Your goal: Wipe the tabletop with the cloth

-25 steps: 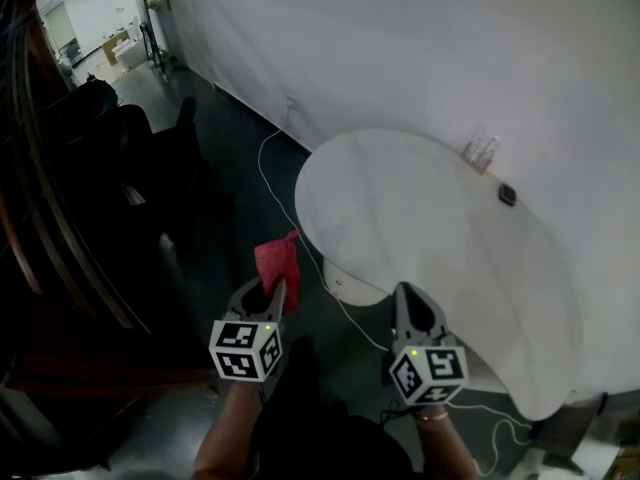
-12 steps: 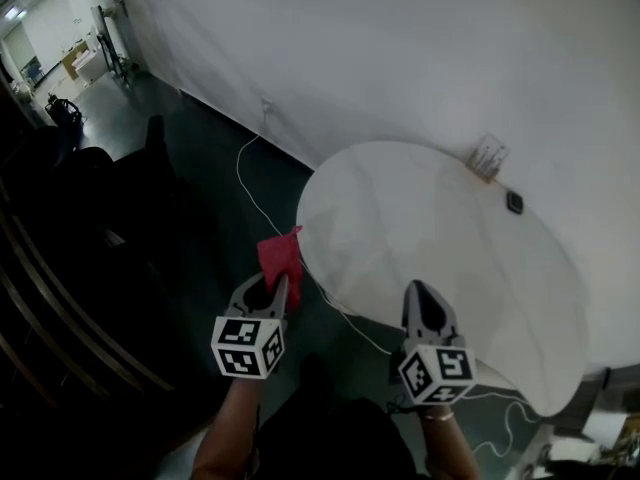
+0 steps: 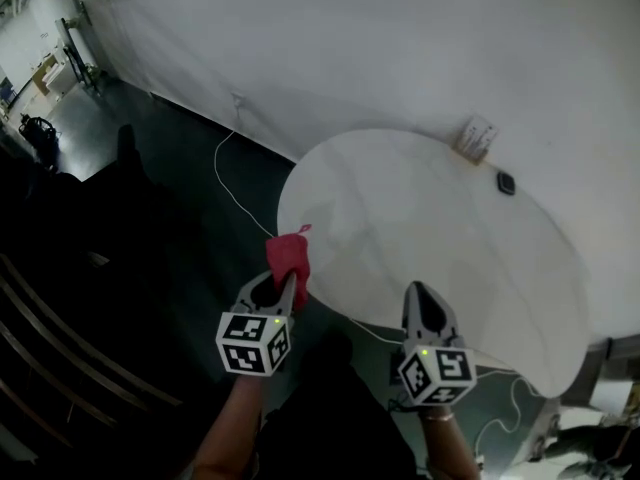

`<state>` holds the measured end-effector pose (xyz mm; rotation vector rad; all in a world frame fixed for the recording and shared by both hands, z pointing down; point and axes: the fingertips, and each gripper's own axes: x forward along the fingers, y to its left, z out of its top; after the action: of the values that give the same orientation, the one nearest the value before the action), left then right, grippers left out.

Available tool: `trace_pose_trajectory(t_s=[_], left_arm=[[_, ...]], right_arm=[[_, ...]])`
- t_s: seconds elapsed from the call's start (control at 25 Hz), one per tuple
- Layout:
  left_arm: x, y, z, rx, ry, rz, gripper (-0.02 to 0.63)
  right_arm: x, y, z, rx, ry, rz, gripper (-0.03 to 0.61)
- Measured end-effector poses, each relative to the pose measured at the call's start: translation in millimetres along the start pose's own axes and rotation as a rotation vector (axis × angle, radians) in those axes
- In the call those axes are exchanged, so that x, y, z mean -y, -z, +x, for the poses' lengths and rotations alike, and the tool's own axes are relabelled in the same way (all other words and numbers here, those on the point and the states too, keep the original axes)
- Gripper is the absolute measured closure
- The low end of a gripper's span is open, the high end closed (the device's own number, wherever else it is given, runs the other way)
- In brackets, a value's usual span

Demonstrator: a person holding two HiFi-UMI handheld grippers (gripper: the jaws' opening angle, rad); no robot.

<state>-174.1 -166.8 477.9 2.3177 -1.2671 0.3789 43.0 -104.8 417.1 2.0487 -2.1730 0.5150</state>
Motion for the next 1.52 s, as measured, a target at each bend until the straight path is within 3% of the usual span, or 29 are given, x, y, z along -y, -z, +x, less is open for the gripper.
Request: trace_pose_trajectory(t_s=[0.28, 0.56, 0.88, 1.16, 1.52], left_arm=[[70, -8, 62, -0.063, 0.148, 0.076, 0.561], [162, -15, 139, -0.156, 0.361, 0.186, 0.561], [225, -1, 210, -0.303, 0.453, 0.256, 0.561], [217, 28, 260, -0.490, 0.354, 0.277, 0.561], [126, 9, 262, -0.471, 0.192, 0.180, 0.561]], right_arm=[[36, -1, 3, 0.011, 0.059, 0.031, 0.577], [93, -5, -2, 0.013, 0.183, 0.083, 0.577], [146, -10, 9, -0.004, 0.277, 0.128, 0.577], [163, -3, 24, -0.036, 0.287, 0.153, 0.577], [128, -4, 81, -0.078, 0.135, 0.118, 0.577]])
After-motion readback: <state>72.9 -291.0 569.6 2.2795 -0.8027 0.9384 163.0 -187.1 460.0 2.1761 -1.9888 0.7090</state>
